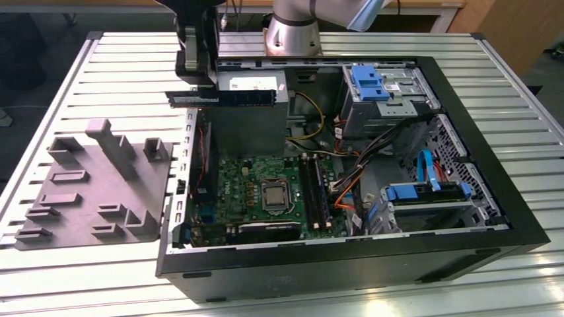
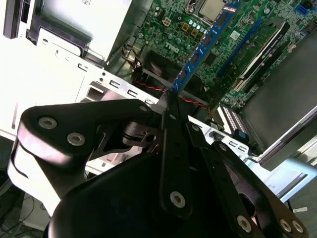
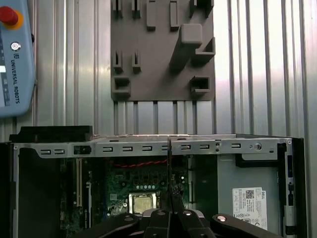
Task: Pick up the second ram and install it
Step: 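Pick up the second ram and move it above second insertion slot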
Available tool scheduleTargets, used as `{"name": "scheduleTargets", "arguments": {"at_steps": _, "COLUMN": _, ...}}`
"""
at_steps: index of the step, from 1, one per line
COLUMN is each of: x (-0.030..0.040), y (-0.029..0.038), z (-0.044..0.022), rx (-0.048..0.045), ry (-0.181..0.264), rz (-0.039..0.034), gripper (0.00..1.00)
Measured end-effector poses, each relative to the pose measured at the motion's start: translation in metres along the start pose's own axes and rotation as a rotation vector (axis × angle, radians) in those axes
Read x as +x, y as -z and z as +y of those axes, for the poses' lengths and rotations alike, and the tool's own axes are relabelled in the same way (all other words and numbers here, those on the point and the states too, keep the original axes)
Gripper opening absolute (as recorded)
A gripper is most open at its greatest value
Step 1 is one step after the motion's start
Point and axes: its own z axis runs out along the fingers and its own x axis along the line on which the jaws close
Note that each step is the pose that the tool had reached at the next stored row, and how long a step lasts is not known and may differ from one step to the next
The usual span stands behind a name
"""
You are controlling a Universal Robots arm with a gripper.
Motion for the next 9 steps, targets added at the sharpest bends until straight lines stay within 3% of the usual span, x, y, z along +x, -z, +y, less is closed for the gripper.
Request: {"name": "scheduleTargets", "arguments": {"at_steps": 9, "x": -0.0002, "y": -0.0013, "z": -0.0036, "rx": 0.0001, "ry": 0.000, "rz": -0.0001, "gripper": 0.12}}
